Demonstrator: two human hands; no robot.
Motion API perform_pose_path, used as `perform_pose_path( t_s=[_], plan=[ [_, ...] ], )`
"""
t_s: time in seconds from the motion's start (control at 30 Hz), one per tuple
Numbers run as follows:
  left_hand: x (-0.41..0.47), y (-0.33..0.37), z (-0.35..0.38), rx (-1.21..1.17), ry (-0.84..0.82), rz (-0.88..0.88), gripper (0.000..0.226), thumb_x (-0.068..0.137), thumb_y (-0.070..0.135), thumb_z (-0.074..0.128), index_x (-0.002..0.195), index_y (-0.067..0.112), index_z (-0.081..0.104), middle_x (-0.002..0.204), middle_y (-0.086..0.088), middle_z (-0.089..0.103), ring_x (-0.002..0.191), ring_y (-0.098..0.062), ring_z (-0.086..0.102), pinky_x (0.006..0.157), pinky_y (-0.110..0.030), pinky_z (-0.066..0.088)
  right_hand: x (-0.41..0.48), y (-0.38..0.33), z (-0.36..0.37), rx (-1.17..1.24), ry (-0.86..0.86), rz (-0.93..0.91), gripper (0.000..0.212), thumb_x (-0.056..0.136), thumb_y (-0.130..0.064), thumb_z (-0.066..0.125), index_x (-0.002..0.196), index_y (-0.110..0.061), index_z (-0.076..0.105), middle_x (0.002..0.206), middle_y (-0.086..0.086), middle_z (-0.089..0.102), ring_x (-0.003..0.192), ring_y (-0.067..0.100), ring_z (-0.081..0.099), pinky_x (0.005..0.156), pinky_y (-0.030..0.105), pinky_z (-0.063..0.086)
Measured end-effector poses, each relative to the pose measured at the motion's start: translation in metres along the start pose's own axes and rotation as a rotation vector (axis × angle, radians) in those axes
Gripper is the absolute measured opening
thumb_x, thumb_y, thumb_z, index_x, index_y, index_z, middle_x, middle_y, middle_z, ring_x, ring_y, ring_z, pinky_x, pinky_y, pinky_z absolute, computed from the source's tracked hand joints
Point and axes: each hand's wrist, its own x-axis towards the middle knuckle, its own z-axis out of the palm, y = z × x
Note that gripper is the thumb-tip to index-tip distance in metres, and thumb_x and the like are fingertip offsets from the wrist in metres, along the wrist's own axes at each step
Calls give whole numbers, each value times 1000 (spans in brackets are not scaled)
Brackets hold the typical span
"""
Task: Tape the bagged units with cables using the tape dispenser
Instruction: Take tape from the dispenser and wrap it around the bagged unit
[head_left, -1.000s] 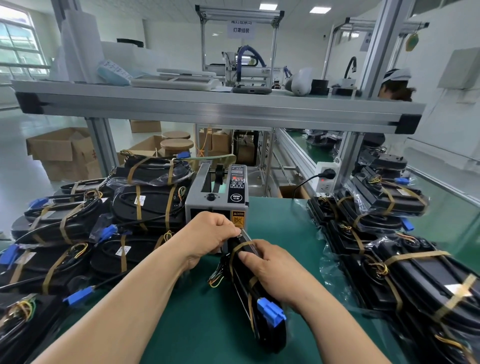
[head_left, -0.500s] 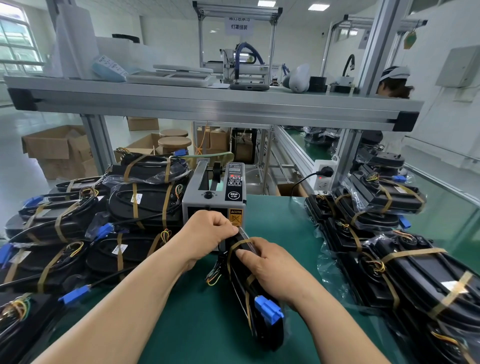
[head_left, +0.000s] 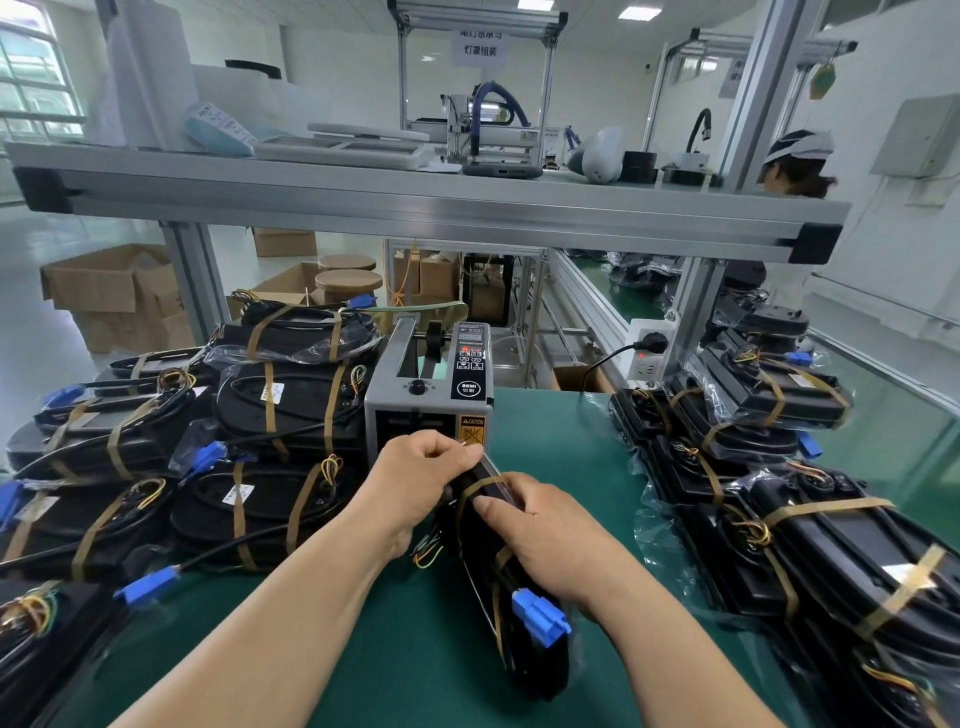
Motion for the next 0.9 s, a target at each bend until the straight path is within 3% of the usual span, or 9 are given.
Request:
perform_pose_path(
  t_s=[0.23, 0.4, 0.53, 0.67, 0.77, 0.9],
  plan=[
    [-1, 0, -16, -71, -115, -8, 5, 82, 8, 77, 87, 9, 75, 81, -7, 75, 69, -14, 67, 66, -25, 55, 2, 2, 0, 32, -13, 21, 26, 97, -49, 53, 110, -29, 62, 100, -6, 69, 91, 12, 64, 69, 22, 45],
    [1, 3, -14, -62, -61, -40, 12, 87, 6, 73, 75, 10, 74, 67, -3, 70, 54, -7, 59, 58, -21, 54, 2, 2, 0, 4, -15, 66, 36, 88, -59, 63, 112, -33, 57, 99, -14, 66, 87, 2, 61, 65, 18, 42],
    [-5, 3, -7, -73, -11, -15, 13, 89, 8, 70, 77, 11, 74, 64, 2, 67, 57, -7, 55, 59, -21, 53, 13, -10, -8, -193, -81, 102, 52, 73, -68, 74, 98, -27, 54, 92, -10, 64, 80, 5, 60, 61, 21, 41],
    [-20, 6, 3, -65, 33, 84, 16, 90, 6, 67, 80, 14, 76, 56, 10, 64, 52, 0, 53, 52, -15, 45, 30, -27, -16, -246, -116, 98, 41, 74, -57, 78, 84, -20, 64, 81, -4, 64, 71, 10, 58, 65, 25, 46],
    [-31, 6, -3, -31, -28, 114, 21, 93, 9, 62, 86, 19, 79, 65, 9, 71, 57, 2, 58, 54, -12, 45, 28, -27, -16, -141, -130, 97, 40, 73, -48, 79, 89, -12, 70, 81, 1, 63, 75, 16, 57, 71, 32, 49],
    [-20, 1, -28, -219, 207, -130, 16, 90, 17, 68, 76, 12, 74, 68, -2, 68, 58, -10, 54, 52, -19, 40, 9, -20, -34, 130, -85, 161, 51, 57, -35, 88, 96, -6, 73, 94, 11, 77, 91, 30, 74, 91, 45, 58]
  ],
)
